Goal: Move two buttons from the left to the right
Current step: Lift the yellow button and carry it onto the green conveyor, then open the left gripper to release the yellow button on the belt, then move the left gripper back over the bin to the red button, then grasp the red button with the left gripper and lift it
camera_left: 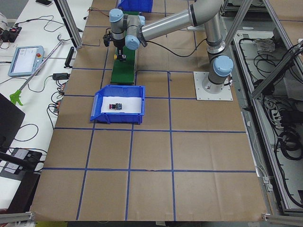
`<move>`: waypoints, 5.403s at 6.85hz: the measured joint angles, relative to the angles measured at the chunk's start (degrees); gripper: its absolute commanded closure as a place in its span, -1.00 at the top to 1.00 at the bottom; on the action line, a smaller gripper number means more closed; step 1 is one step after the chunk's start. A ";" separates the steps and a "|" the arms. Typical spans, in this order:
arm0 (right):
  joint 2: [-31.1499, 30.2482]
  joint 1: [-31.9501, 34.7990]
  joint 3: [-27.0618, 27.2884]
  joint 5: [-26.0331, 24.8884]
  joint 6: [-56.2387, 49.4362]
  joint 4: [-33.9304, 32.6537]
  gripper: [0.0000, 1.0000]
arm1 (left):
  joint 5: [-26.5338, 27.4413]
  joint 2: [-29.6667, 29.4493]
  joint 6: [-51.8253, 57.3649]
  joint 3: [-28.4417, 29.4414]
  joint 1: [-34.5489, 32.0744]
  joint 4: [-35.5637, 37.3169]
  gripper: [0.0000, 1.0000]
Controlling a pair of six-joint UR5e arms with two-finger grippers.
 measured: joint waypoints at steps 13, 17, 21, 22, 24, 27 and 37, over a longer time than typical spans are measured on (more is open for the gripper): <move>0.01 0.00 0.01 0.03 0.00 0.00 1.00 | -1.40 9.99 11.24 9.09 11.11 -17.47 1.00; -0.02 0.00 0.01 0.03 0.00 0.00 1.00 | -1.83 6.74 28.64 11.43 23.99 -17.50 1.00; 0.01 0.00 0.01 0.03 0.00 0.00 1.00 | -1.77 -0.94 37.30 17.80 30.35 -17.69 0.99; 0.01 0.00 0.01 0.03 0.00 0.00 1.00 | -1.81 -1.69 37.58 16.91 30.34 -17.17 0.99; 0.01 0.00 0.06 0.03 0.00 0.00 1.00 | -2.02 -3.01 38.20 12.70 30.36 -12.36 0.99; 0.01 0.00 0.09 0.09 0.00 0.00 1.00 | -2.05 -4.16 38.44 4.30 30.55 -1.15 0.99; 0.01 0.00 0.01 0.12 0.00 -0.06 1.00 | -2.27 -5.82 36.81 3.95 30.69 3.24 -0.85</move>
